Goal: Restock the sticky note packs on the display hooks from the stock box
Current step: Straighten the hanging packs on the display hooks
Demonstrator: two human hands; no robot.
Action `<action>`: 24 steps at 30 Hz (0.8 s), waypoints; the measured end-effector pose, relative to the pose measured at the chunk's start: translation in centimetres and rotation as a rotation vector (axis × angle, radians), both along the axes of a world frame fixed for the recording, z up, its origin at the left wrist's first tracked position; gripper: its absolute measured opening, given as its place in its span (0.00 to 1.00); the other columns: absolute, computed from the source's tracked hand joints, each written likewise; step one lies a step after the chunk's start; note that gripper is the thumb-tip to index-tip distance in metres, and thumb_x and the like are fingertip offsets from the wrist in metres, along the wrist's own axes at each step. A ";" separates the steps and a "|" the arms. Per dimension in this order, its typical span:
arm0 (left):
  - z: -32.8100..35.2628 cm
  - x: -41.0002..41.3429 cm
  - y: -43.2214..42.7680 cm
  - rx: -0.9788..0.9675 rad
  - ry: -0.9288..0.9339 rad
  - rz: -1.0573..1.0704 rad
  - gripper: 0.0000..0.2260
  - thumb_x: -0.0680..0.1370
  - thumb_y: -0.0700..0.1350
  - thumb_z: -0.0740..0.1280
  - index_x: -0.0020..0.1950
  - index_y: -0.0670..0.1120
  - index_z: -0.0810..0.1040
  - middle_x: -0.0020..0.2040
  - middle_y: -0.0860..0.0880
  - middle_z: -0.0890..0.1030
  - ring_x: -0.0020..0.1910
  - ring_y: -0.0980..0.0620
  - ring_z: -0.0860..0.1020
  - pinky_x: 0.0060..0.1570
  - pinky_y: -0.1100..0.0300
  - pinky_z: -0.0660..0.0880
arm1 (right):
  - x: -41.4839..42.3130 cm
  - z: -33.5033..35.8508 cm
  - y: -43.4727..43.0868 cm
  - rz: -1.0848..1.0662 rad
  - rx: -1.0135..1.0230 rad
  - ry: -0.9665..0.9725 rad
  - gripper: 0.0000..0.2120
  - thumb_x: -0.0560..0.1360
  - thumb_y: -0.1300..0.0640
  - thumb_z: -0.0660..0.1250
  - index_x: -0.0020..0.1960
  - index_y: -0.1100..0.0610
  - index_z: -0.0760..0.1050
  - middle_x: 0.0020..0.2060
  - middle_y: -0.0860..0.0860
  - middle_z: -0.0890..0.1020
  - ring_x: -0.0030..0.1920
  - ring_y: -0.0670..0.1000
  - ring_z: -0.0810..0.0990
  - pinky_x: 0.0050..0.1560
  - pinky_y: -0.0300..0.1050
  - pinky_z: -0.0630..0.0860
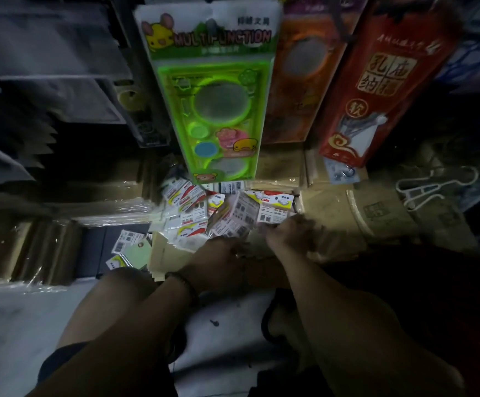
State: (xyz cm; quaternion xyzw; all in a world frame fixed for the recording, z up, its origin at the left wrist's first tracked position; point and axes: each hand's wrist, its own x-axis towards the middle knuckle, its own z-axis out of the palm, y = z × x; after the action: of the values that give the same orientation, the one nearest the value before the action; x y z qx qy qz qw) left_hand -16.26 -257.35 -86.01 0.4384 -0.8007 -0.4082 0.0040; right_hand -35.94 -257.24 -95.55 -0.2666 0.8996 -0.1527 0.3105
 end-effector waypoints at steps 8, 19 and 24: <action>-2.1 -1.5 -0.3 0.035 -0.019 0.024 0.15 0.78 0.53 0.71 0.60 0.48 0.86 0.57 0.46 0.86 0.51 0.50 0.81 0.51 0.62 0.72 | -1.5 -1.9 -0.6 -0.171 -0.154 -0.108 0.21 0.66 0.53 0.77 0.58 0.52 0.84 0.51 0.50 0.89 0.53 0.57 0.88 0.54 0.54 0.85; -1.7 -1.5 -0.5 0.560 0.474 0.627 0.22 0.75 0.59 0.76 0.60 0.44 0.84 0.54 0.45 0.88 0.52 0.40 0.87 0.55 0.46 0.82 | 1.3 3.9 3.7 -0.299 -0.441 -0.679 0.06 0.76 0.63 0.77 0.48 0.55 0.82 0.42 0.57 0.86 0.33 0.54 0.82 0.27 0.42 0.76; -3.0 1.6 -1.4 0.210 0.398 0.692 0.11 0.74 0.53 0.74 0.55 0.51 0.83 0.47 0.48 0.89 0.46 0.43 0.88 0.43 0.35 0.84 | 2.9 2.0 1.9 -0.105 -0.368 -0.298 0.08 0.74 0.50 0.75 0.47 0.54 0.85 0.46 0.53 0.88 0.47 0.55 0.86 0.52 0.50 0.83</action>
State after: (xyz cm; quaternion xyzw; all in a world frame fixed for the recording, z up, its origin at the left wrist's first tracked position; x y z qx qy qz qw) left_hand -14.70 -258.80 -88.98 0.5922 -0.5436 -0.5392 0.2510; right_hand -32.99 -255.33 -93.54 -0.2461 0.8136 -0.3675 0.3775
